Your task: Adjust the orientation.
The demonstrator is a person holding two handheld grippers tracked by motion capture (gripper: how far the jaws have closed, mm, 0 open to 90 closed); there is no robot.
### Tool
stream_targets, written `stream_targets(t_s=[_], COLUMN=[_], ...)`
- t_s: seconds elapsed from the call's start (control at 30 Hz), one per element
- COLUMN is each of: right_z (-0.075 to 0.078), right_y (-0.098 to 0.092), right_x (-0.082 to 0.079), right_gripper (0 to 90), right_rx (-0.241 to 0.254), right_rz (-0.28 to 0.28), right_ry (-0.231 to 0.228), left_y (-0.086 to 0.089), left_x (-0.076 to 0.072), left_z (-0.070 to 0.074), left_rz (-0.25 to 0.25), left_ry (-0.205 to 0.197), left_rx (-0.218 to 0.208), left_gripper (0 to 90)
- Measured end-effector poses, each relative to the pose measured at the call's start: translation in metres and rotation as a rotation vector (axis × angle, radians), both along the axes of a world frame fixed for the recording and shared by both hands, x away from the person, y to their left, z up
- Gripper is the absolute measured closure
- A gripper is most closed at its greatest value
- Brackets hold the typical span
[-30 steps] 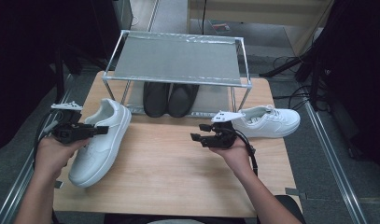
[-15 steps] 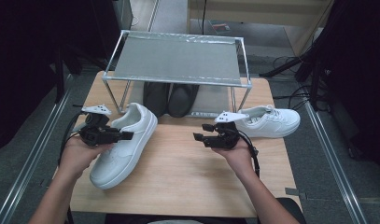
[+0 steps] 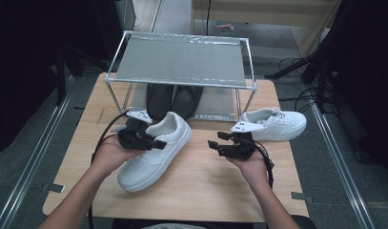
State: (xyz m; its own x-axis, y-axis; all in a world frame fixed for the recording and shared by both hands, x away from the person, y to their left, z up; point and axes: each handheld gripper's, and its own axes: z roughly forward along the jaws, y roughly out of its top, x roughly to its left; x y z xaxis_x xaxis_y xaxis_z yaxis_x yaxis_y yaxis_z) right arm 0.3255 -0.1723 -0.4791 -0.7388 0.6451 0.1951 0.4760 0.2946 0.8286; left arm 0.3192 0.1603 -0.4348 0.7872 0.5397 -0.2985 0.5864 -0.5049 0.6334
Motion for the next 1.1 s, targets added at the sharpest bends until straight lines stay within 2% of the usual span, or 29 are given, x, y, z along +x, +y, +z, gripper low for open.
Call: stream_targets(t_s=[0.13,0.23,0.4,0.5,0.57,0.67,0.7,0.87,0.93,1.0,1.1], right_z=[-0.001,-0.002,-0.003,-0.004,-0.005,-0.007,-0.007,-0.008,-0.008,-0.008,-0.007], right_y=[-0.008,-0.013,-0.021,-0.023,-0.022,-0.020,-0.019,-0.012,-0.011,-0.008,-0.005], right_x=[-0.005,-0.010,-0.016,-0.019,-0.020,-0.020,-0.020,-0.019,-0.018,-0.017,-0.016], right_gripper=[44.3,44.3,44.3,44.9,45.3,45.7,45.6,45.6,45.5,45.5,45.6], right_rx=[0.000,-0.001,-0.004,-0.007,-0.008,-0.008,-0.009,-0.020,-0.021,-0.022,-0.021], right_rz=[-0.028,-0.047,-0.072,-0.079,-0.076,-0.069,-0.067,-0.045,-0.039,-0.032,-0.020], right_ry=[0.002,0.003,0.005,0.010,0.015,0.016,0.019,0.015,0.013,0.009,0.014], left_y=[-0.025,-0.042,-0.057,-0.065,-0.064,-0.057,-0.057,-0.058,-0.054,-0.050,-0.044], left_x=[0.005,0.006,0.012,0.011,0.012,0.018,0.018,0.011,0.010,0.008,0.003], left_z=[-0.009,-0.015,-0.028,-0.033,-0.035,-0.040,-0.040,-0.035,-0.030,-0.027,-0.023], left_rz=[-0.057,-0.096,-0.137,-0.160,-0.156,-0.145,-0.149,-0.143,-0.132,-0.121,-0.109], left_ry=[0.010,0.001,0.028,0.020,0.026,0.078,0.079,0.011,0.003,0.012,-0.004], left_rx=[0.004,0.043,0.055,0.072,0.049,-0.008,-0.006,0.027,0.015,-0.002,0.007], left_gripper=[80.0,79.8,79.5,78.9,78.5,77.9,77.9,73.2,71.1,69.6,69.5])
